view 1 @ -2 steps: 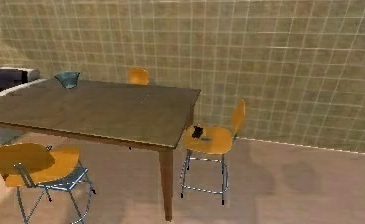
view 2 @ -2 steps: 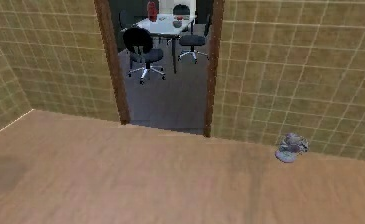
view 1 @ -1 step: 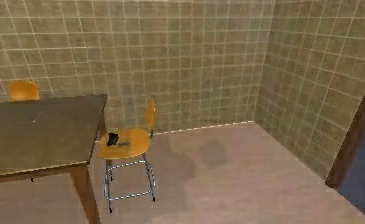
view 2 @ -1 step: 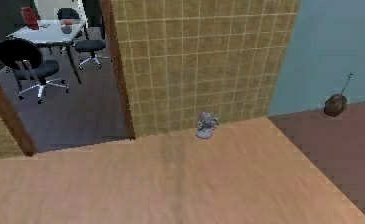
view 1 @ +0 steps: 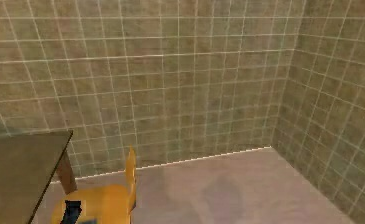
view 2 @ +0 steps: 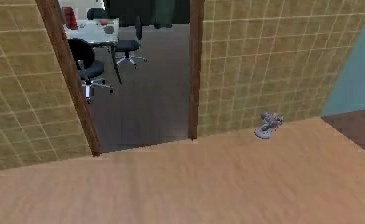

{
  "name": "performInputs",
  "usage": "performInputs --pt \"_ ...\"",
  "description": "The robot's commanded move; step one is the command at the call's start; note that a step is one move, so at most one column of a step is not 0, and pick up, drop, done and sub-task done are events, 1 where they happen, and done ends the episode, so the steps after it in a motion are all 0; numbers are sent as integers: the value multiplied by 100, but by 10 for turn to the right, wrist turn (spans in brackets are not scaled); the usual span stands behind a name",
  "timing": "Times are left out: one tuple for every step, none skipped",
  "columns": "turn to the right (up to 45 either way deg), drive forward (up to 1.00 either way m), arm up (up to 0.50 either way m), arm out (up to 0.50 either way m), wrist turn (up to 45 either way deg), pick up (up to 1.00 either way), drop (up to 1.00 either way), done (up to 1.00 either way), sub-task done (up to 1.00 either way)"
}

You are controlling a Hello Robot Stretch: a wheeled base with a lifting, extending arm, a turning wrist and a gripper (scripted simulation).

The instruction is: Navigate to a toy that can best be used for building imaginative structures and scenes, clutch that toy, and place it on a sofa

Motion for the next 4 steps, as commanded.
performInputs --pt "-450 0 0 0 0 0 0 0 0" --pt "-450 0 0 0 0 0 0 0 0" --pt "-360 0 0 0 0 0 0 0 0" --pt "0 0 50 0 0 0 0 0 0"
